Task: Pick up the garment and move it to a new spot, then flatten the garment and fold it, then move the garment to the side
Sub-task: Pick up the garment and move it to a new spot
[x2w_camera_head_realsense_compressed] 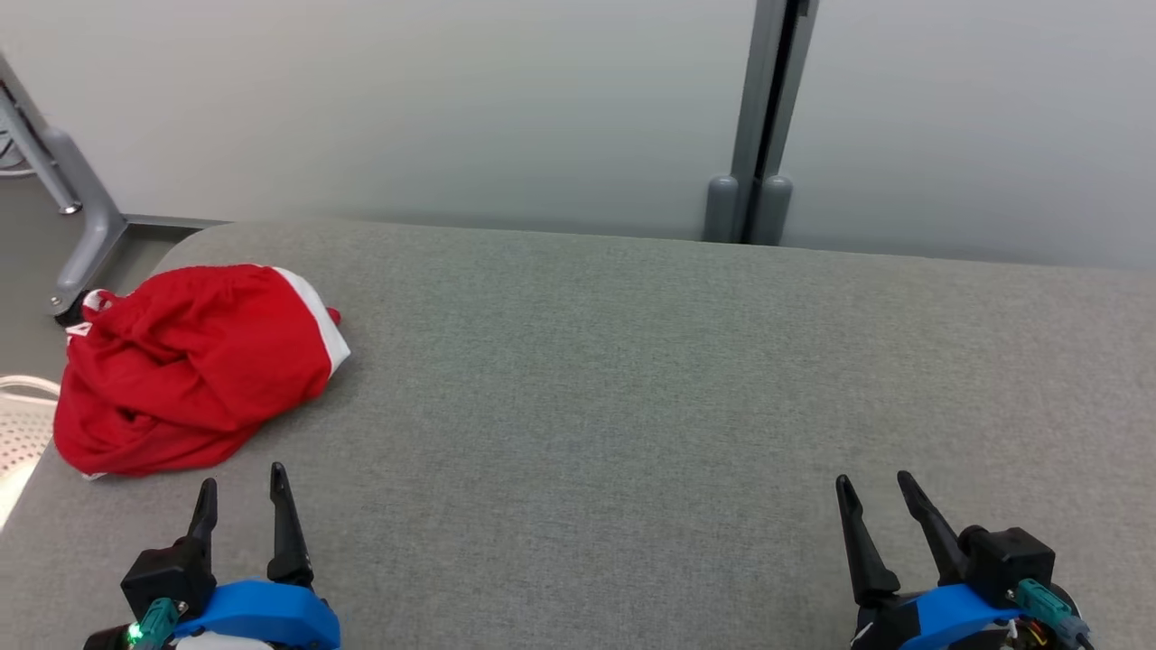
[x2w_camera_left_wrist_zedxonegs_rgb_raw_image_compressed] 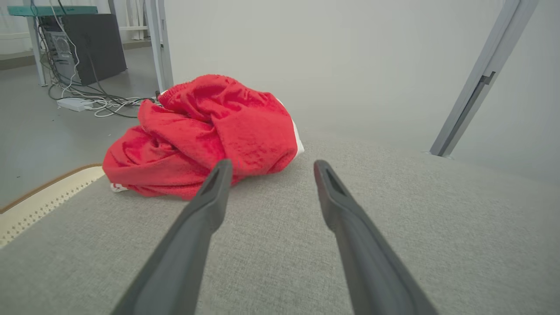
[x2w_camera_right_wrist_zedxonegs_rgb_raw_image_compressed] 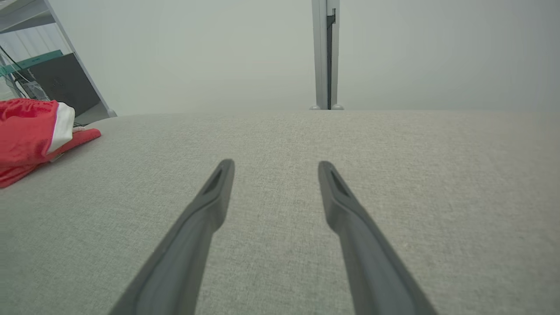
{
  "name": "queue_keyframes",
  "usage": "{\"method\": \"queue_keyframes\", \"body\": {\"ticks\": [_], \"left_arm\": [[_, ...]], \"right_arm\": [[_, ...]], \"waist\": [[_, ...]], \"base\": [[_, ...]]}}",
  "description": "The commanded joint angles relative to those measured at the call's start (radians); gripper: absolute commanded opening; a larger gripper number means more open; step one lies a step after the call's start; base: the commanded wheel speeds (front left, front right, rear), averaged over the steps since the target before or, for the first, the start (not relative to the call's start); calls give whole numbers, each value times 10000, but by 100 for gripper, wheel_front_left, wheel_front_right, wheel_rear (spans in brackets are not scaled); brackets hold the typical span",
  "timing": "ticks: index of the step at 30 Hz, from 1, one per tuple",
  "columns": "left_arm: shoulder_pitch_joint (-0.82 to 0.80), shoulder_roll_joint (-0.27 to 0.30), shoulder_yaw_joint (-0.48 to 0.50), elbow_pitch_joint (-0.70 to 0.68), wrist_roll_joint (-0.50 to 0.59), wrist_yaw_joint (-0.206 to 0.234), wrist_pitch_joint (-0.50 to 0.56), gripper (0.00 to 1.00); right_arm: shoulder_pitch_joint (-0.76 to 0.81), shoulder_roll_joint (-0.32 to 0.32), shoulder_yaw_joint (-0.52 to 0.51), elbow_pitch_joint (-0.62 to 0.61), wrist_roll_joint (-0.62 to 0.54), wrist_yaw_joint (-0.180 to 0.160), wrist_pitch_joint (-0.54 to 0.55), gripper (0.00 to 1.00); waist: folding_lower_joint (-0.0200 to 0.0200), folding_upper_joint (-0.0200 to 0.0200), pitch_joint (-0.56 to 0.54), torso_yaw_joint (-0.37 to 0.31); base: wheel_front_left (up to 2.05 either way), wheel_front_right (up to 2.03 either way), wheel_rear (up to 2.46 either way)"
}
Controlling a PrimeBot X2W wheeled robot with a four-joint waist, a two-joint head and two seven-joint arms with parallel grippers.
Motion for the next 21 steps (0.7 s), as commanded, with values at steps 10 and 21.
{"method": "queue_keyframes", "body": {"ticks": [10,21], "left_arm": [[54,8,291,-332,161,-15,-30,100],[164,8,355,-685,22,144,-31,100]], "right_arm": [[-65,-58,57,-252,-55,20,-37,100],[-153,-59,109,-340,-111,14,-37,100]], "waist": [[0,-1,256,1525],[0,-1,427,2894]], "base": [[0,0,0],[0,0,0]]}}
